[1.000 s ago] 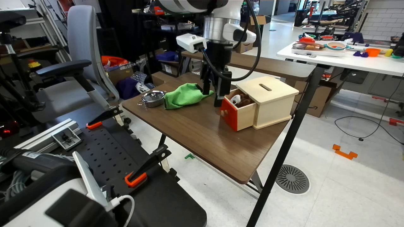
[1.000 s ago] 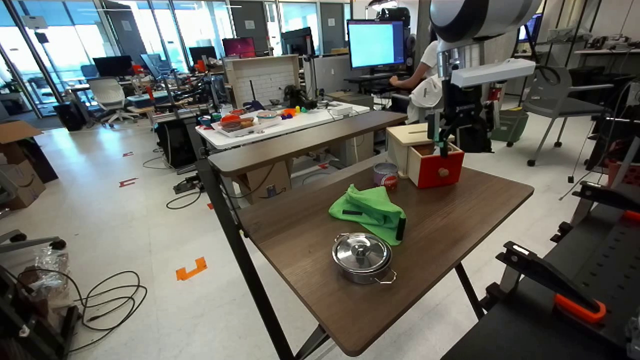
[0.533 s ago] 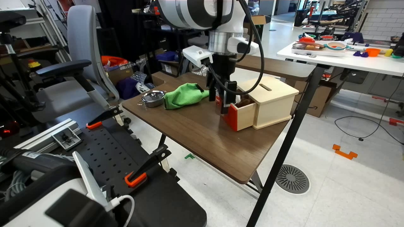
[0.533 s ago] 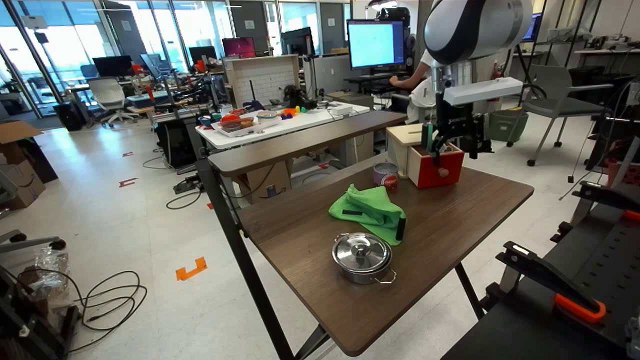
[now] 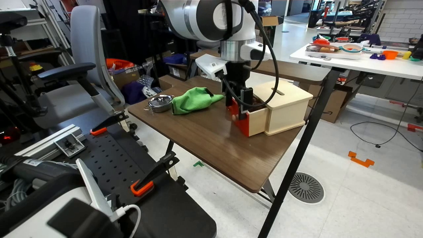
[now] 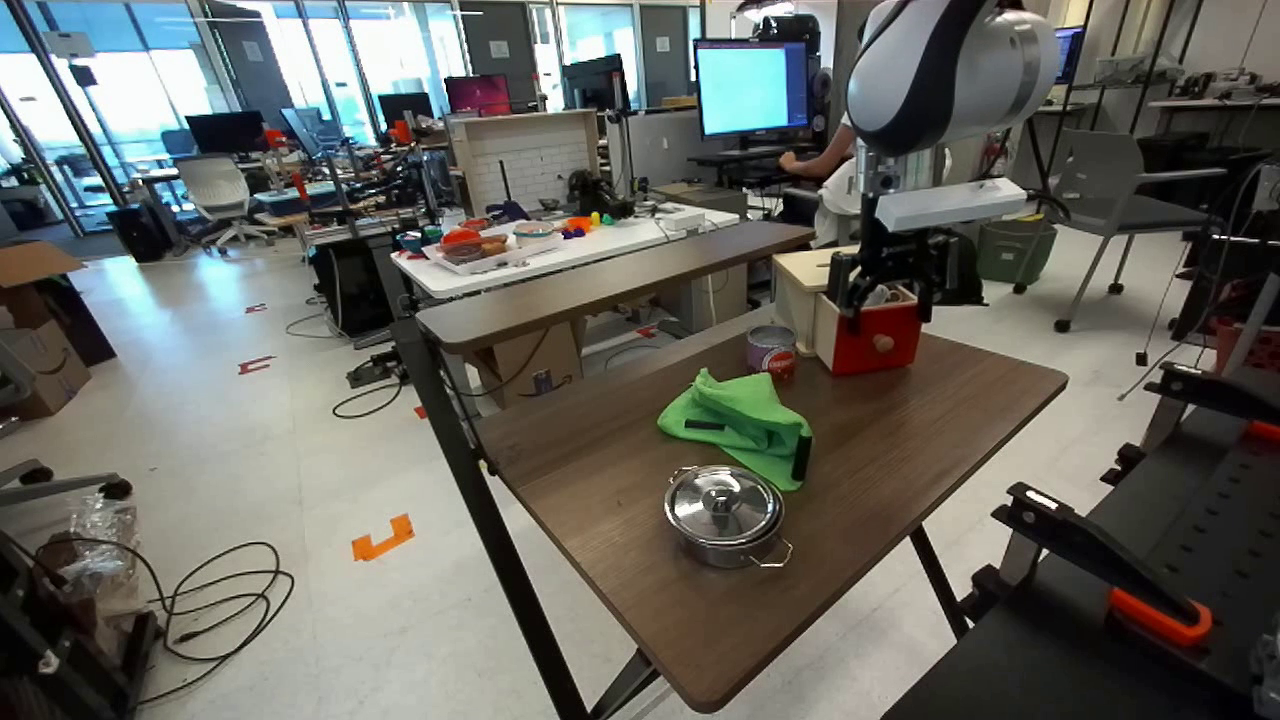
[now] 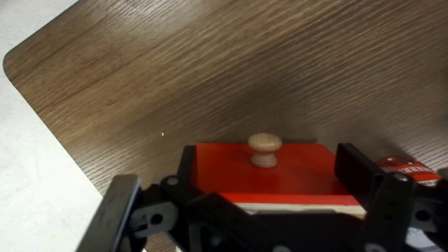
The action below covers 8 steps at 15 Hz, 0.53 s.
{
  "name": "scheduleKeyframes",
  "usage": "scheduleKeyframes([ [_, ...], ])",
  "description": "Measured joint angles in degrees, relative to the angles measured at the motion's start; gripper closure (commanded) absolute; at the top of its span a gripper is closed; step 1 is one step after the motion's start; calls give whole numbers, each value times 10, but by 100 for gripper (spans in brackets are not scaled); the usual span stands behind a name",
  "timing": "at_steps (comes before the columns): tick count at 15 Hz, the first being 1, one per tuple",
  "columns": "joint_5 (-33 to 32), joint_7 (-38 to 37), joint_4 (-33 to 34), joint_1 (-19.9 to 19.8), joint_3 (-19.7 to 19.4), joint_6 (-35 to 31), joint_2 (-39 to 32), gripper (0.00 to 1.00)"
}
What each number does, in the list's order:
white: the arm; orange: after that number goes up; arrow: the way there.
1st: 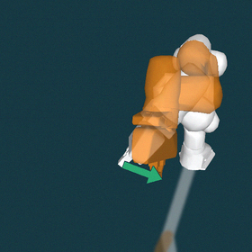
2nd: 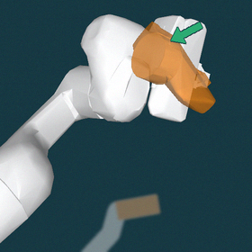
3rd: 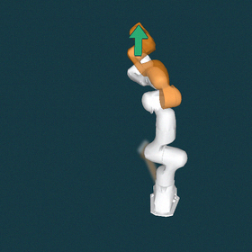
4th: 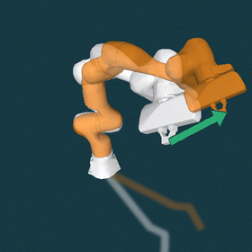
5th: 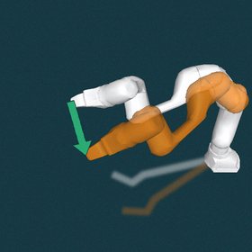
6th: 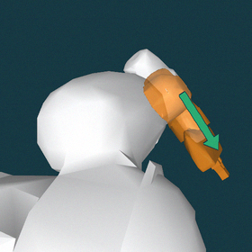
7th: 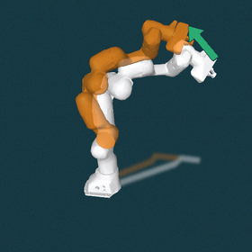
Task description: Close the drawer
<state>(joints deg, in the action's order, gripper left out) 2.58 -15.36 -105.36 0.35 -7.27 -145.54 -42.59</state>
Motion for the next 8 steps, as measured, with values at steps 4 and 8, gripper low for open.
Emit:
scheduleKeyframes([
  [4,0,0,6,-1,0,-6,-1,0],
  [8,2,0,20,-4,0,-6,-3,0],
])
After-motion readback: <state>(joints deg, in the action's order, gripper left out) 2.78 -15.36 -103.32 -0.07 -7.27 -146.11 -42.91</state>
